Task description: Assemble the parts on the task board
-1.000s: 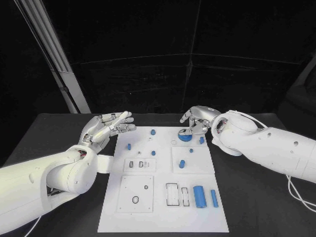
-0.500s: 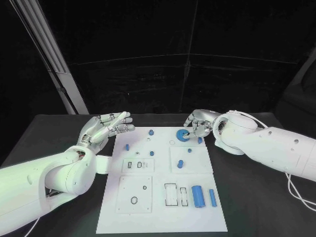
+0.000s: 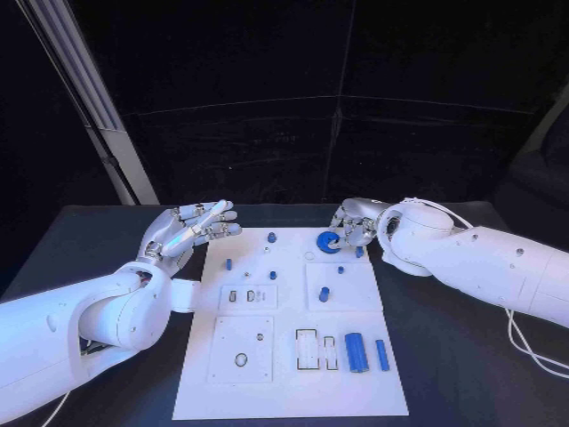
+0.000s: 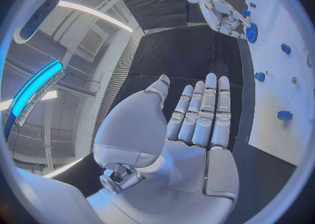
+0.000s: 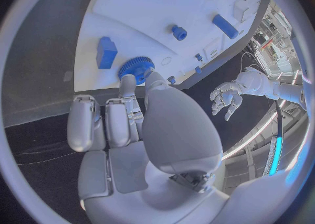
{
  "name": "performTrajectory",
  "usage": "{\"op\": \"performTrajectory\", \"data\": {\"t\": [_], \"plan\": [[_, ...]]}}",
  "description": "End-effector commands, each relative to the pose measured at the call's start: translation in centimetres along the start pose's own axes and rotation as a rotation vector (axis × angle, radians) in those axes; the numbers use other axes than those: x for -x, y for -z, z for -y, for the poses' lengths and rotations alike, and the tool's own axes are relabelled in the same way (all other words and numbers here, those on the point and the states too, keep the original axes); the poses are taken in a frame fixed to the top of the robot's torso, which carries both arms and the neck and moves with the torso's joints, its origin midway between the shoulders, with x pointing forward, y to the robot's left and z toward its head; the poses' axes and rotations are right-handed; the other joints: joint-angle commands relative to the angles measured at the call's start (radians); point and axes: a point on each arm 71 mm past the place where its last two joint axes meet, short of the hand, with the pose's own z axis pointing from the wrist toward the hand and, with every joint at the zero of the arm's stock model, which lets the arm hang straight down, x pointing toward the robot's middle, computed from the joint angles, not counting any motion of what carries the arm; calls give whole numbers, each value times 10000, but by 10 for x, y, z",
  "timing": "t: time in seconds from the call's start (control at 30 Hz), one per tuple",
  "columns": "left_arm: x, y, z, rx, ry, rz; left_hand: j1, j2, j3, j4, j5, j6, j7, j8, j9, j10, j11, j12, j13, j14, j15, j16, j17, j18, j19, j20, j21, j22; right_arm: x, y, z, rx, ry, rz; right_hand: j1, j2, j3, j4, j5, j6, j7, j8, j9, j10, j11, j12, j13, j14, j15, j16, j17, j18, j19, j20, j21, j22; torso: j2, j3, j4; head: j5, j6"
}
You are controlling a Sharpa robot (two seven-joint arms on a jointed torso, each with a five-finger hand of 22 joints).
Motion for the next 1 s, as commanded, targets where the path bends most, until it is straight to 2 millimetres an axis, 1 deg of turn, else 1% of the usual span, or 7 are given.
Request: {"op": "performTrajectory", "data": {"t": [0.03,0.2,0.57,0.73,0.77,0.83,1.0], "plan": [[-1,-1,1,-104,69,-128,-30,64,5,-45,40,-43,221,-54,-10,-19,44,-52,-9,23,61,-48,-14,147,71,6,-53,-8,-1,-1,-3,90,342,-195,114,2,6,-77,26,98,-30,63,9,98,-17,232,240,357,-13,89,80,-132,95,-10,62,57,1,-2,-3,-11,-13],[-2,-1,1,-100,76,-141,-30,64,5,-45,40,-43,221,-54,-10,-19,44,-52,-9,23,61,-48,-14,147,71,6,-53,-8,-2,-2,-5,173,516,-266,174,-3,-15,-135,-32,158,-45,112,8,112,-29,398,420,361,-21,127,149,-139,111,-18,79,94,-2,-1,1,6,-56],[-1,-1,1,-90,73,-136,-30,64,5,-45,40,-43,221,-54,-10,-19,44,-52,-9,23,61,-48,-14,147,71,6,-53,-8,-2,-2,-8,291,654,-284,270,-49,-38,-223,-103,162,-50,128,-5,84,-35,475,516,359,-26,147,189,-142,114,-24,88,110,1,3,-3,-10,-62],[-1,-1,1,-66,77,-142,-25,70,6,-57,39,-38,218,-59,-9,-16,41,-58,-8,29,59,-55,-14,148,75,6,-56,-14,-1,-3,-11,288,995,62,439,86,41,-329,-117,303,-75,224,9,118,-60,642,705,355,-44,164,223,-142,113,-36,95,123,2,1,0,-17,-73],[-1,-1,1,-55,75,-139,-25,70,6,-57,39,-38,218,-59,-9,-16,41,-58,-8,29,59,-55,-14,148,75,6,-56,-14,0,-3,-12,282,1084,170,574,198,130,-404,-380,398,-88,281,21,139,-77,707,777,351,-60,163,222,-143,116,-48,99,133,1,1,-1,-24,-88],[-1,-1,1,-38,72,-133,-21,82,11,-62,40,-35,217,-61,-8,-15,40,-62,-7,32,58,-59,-14,149,78,5,-58,-17,1,-3,-13,261,1223,379,768,400,367,-509,-1245,561,-109,368,26,206,-100,880,975,345,-84,171,245,-146,115,-75,103,142,0,-1,0,-28,-85],[-1,-1,1,-20,65,-124,-15,104,20,-68,41,-30,216,-65,-7,-12,38,-68,-6,39,56,-65,-14,149,83,5,-61,-22,3,-3,-16,291,1455,765,842,572,644,-572,-1461,847,-151,493,38,377,-143,1186,1304,349,-109,185,286,-158,152,-94,132,212,1,-1,-1,-22,-86]]}}
